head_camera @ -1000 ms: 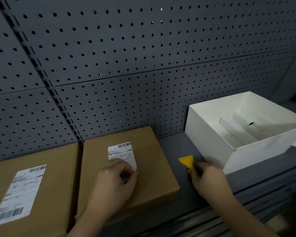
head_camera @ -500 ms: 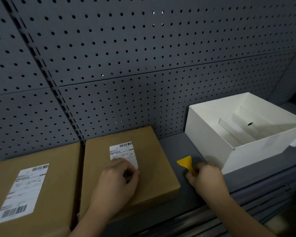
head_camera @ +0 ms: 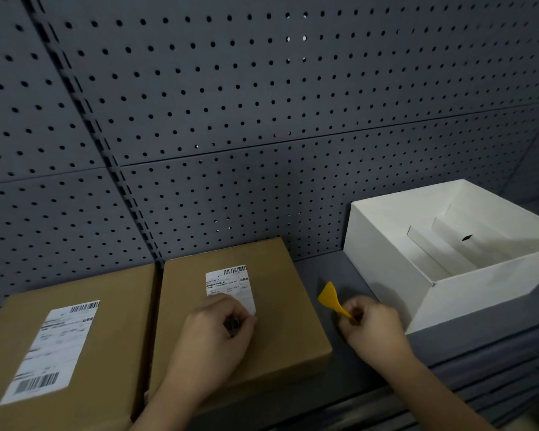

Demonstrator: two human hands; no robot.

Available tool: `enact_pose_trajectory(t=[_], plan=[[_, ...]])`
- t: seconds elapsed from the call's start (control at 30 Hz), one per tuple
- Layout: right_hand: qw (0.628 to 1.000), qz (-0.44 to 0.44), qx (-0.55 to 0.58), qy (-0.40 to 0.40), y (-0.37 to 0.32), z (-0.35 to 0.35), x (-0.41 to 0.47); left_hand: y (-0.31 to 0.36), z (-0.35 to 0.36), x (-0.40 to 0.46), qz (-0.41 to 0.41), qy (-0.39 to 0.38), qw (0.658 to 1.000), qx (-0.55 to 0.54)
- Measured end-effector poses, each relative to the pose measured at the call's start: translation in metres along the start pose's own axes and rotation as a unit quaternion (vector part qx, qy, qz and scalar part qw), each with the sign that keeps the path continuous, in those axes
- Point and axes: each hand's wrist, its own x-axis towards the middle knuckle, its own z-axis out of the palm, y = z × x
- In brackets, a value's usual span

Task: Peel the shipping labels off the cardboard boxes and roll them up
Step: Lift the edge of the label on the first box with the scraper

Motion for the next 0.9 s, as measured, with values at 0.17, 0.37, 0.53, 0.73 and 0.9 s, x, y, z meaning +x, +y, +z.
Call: enact_pose_trajectory(t=[0.17,0.37,0.53,0.73,0.9], plan=[[0.990,-0.018,0.132,0.056,-0.011,-0.010,0.000,0.000,0.000,0.001,-0.014,0.007,1.000,-0.013],[0.968,-0.060,0.239,-0.047,-0.060,-0.039,-0.008,-0.001,0.000,0.001,-0.021,0.007,1.000,-0.014],[0.967,-0.047,0.179,-0.178,-0.087,-0.039,-0.016,0.000,-0.001,0.002,-0.023,0.002,1.000,-0.019],[0.957,-0.036,0.146,-0.247,-0.107,-0.035,-0.016,-0.001,-0.001,0.002,-0.027,0.005,0.999,-0.027],[0.956,-0.039,0.130,-0.260,-0.114,-0.030,-0.016,0.000,-0.001,0.002,-0.031,0.001,0.999,-0.024]])
